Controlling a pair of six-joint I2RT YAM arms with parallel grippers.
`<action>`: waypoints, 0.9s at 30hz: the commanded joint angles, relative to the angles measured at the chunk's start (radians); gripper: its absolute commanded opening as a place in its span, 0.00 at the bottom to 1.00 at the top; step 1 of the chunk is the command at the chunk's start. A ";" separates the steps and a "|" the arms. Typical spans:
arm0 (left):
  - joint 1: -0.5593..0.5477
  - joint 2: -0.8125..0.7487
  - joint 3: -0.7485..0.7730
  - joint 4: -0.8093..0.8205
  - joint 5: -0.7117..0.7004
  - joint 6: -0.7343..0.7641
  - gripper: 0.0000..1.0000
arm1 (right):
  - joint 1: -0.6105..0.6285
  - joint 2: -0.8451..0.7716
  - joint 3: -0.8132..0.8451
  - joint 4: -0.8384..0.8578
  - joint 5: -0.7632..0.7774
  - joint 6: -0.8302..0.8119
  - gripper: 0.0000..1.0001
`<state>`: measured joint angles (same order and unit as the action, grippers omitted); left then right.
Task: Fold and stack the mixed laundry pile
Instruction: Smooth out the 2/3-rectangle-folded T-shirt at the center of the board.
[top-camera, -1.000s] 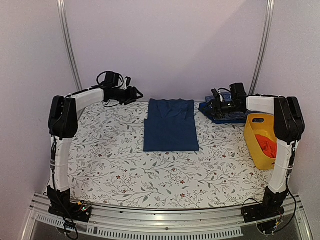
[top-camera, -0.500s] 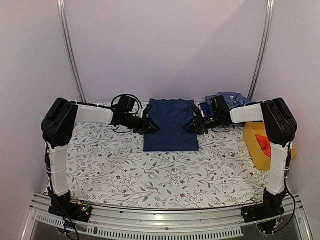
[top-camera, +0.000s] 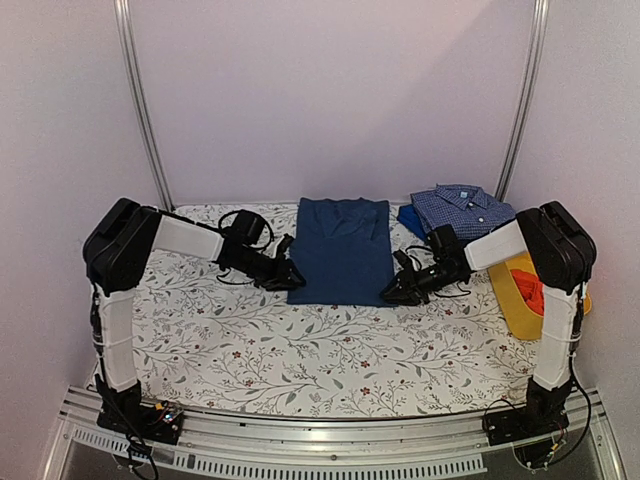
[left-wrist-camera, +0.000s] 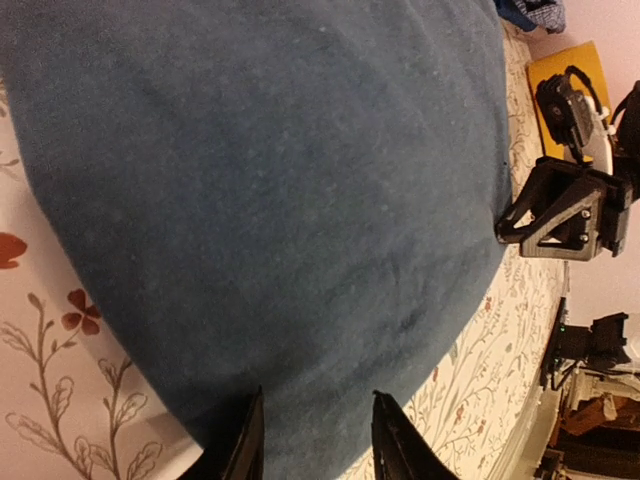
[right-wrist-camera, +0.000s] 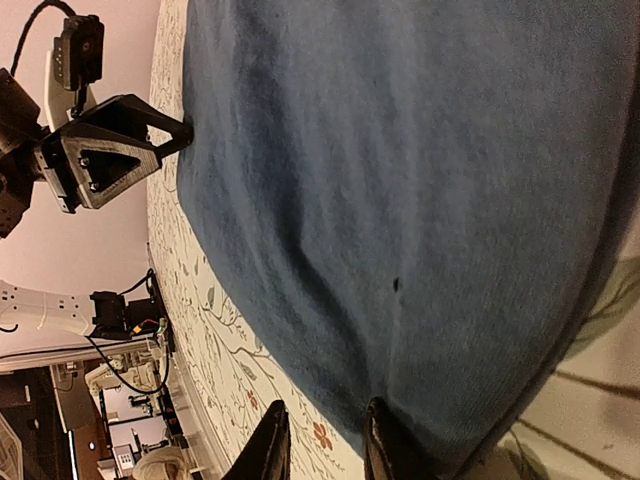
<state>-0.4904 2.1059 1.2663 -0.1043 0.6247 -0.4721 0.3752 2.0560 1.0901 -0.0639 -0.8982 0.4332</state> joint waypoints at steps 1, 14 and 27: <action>-0.019 -0.098 -0.027 -0.106 -0.033 0.083 0.37 | 0.004 -0.088 -0.057 -0.099 0.025 -0.046 0.26; -0.008 -0.178 -0.083 -0.146 -0.091 0.012 0.40 | -0.012 -0.225 0.010 -0.256 0.235 -0.047 0.38; -0.056 -0.097 -0.092 -0.178 -0.132 -0.014 0.44 | 0.041 -0.007 0.142 -0.341 0.295 -0.052 0.44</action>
<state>-0.5148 1.9907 1.1805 -0.2638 0.5034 -0.4831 0.3862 2.0029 1.2091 -0.3450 -0.6575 0.3893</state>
